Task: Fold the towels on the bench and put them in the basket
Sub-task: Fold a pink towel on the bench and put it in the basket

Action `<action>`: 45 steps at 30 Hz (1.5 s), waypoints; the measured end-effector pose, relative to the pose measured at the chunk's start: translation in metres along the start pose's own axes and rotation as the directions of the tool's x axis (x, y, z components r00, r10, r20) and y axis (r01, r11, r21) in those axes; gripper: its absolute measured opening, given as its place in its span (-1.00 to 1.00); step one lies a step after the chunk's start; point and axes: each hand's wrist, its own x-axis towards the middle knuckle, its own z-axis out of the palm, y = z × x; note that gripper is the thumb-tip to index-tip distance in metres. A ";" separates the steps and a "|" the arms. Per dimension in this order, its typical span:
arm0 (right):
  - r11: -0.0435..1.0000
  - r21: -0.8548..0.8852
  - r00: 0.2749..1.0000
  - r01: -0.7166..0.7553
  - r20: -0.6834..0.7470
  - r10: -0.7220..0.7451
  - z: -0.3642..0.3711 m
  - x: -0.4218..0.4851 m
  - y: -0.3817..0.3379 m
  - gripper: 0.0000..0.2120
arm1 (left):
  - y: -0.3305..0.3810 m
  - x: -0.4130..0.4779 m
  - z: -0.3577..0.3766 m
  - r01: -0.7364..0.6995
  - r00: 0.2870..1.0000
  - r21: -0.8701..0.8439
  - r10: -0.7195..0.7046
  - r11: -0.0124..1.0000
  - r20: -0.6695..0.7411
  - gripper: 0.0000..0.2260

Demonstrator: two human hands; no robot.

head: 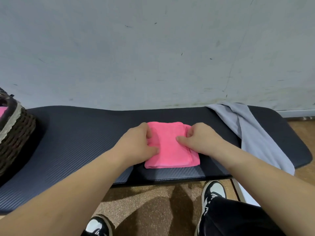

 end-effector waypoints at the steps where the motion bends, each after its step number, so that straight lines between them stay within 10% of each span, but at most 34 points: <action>1: 1.000 0.012 1.000 0.020 0.004 -0.021 0.001 0.000 -0.003 -0.52 | -0.002 0.000 0.001 0.025 1.000 -0.006 -0.025 1.000 0.005 -0.67; 11: 0.884 0.465 0.995 0.059 -0.095 -0.016 -0.006 -0.013 -0.002 -0.79 | 0.006 0.002 -0.003 0.131 0.991 -0.074 -0.131 0.989 -0.004 -0.63; 17: 0.990 0.138 0.988 -0.007 -0.155 0.029 -0.004 -0.008 0.021 -0.61 | 0.013 0.002 0.006 0.180 0.983 -0.146 -0.173 0.973 0.055 -0.52; 20: 0.972 -0.007 0.930 0.234 -0.290 -0.226 -0.005 -0.008 0.023 -0.53 | 0.014 0.003 0.014 0.134 0.991 -0.200 -0.127 0.971 0.046 -0.45; 23: 0.886 -0.076 0.876 0.458 -0.133 -0.464 0.001 -0.017 0.018 -0.28 | 0.014 0.004 0.016 0.089 0.996 -0.213 -0.088 0.973 0.014 -0.52; 28: 0.893 -0.212 0.900 0.398 0.279 -0.335 0.008 -0.023 0.020 -0.05 | 0.007 0.001 0.007 0.107 0.990 -0.236 -0.126 0.966 -0.069 -0.82; 35: 0.880 -0.270 0.910 0.390 0.259 -0.324 0.018 -0.022 0.007 0.09 | 0.002 -0.005 -0.010 0.145 0.975 -0.243 -0.180 0.959 -0.130 -0.86; 41: 0.908 -0.259 0.938 0.330 0.196 -0.285 0.026 -0.024 -0.002 0.19 | 0.031 -0.011 -0.010 -0.078 0.985 -0.149 0.053 0.986 -0.167 -0.54; 45: 0.940 -0.020 0.910 0.340 0.259 -0.323 -0.002 -0.014 0.015 -0.08 | 0.050 -0.010 0.007 -0.144 0.987 0.011 0.144 0.990 -0.064 -0.53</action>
